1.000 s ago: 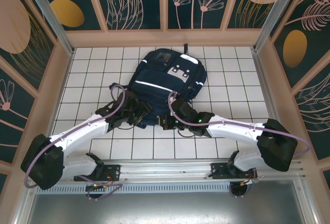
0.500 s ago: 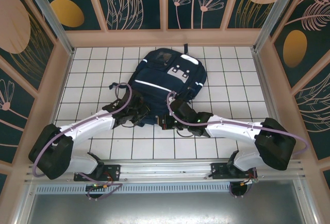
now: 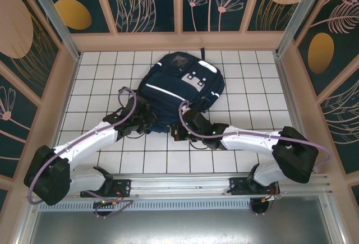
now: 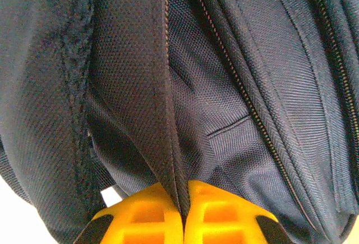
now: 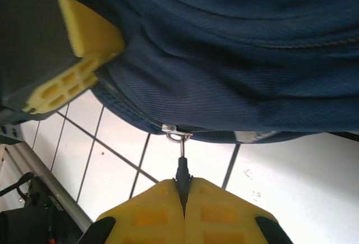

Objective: Pack the student bag

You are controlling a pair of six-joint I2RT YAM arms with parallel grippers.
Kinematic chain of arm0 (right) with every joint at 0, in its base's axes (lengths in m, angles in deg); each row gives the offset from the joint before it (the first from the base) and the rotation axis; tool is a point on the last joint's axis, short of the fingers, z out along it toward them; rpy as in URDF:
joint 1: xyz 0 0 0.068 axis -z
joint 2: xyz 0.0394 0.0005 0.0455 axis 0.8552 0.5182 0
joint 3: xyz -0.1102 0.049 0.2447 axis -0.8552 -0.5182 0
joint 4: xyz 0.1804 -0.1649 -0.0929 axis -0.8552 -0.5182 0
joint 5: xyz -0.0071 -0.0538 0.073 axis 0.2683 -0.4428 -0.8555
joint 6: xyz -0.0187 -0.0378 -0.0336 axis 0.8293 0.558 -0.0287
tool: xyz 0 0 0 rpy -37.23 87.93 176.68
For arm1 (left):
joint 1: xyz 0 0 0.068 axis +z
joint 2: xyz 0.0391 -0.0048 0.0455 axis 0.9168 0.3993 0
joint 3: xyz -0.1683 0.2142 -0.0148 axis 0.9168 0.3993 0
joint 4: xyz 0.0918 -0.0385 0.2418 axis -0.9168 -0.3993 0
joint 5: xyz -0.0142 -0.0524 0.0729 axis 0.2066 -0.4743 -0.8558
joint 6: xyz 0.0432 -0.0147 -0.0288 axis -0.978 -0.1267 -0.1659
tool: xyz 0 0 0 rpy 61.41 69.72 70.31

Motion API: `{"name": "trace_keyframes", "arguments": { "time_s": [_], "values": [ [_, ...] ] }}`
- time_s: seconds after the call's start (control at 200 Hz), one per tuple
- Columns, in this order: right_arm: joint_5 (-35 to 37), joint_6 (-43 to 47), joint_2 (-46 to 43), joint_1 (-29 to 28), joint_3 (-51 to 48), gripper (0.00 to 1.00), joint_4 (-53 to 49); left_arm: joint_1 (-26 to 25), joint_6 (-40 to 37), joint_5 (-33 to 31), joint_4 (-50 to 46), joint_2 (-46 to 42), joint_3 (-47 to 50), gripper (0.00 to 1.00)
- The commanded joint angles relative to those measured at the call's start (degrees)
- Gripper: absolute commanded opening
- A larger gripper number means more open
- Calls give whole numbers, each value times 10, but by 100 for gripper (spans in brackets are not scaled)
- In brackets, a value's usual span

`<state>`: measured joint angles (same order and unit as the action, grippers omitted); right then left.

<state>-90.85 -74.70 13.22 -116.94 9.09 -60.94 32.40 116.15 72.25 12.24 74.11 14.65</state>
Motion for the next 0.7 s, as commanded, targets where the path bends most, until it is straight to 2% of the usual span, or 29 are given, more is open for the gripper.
{"name": "trace_keyframes", "arguments": {
  "time_s": [0.0,0.205,0.39,0.43,0.485,0.535,0.591,0.696],
  "values": [
    [23,7,-11,8,-25,0,-27,16,-27,-43,-14,-32,-6,0],
    [18,11,-29,20,-34,0,-28,17,-38,-35,-17,-36,1,0],
    [-5,12,-38,25,-31,0,-14,17,-62,-59,-39,-51,4,0],
    [-18,9,-34,25,-24,0,-5,17,-74,-68,-49,-50,-3,10],
    [-35,9,-23,23,-6,0,-1,17,-97,-87,-80,-42,-26,32],
    [-40,11,-10,19,18,0,-8,17,-111,-100,-111,-38,-51,46],
    [-43,11,1,16,41,0,-19,17,-118,-108,-139,-43,-68,54],
    [-52,9,8,10,68,0,-15,17,-112,-86,-155,-69,-69,62]
  ]
}}
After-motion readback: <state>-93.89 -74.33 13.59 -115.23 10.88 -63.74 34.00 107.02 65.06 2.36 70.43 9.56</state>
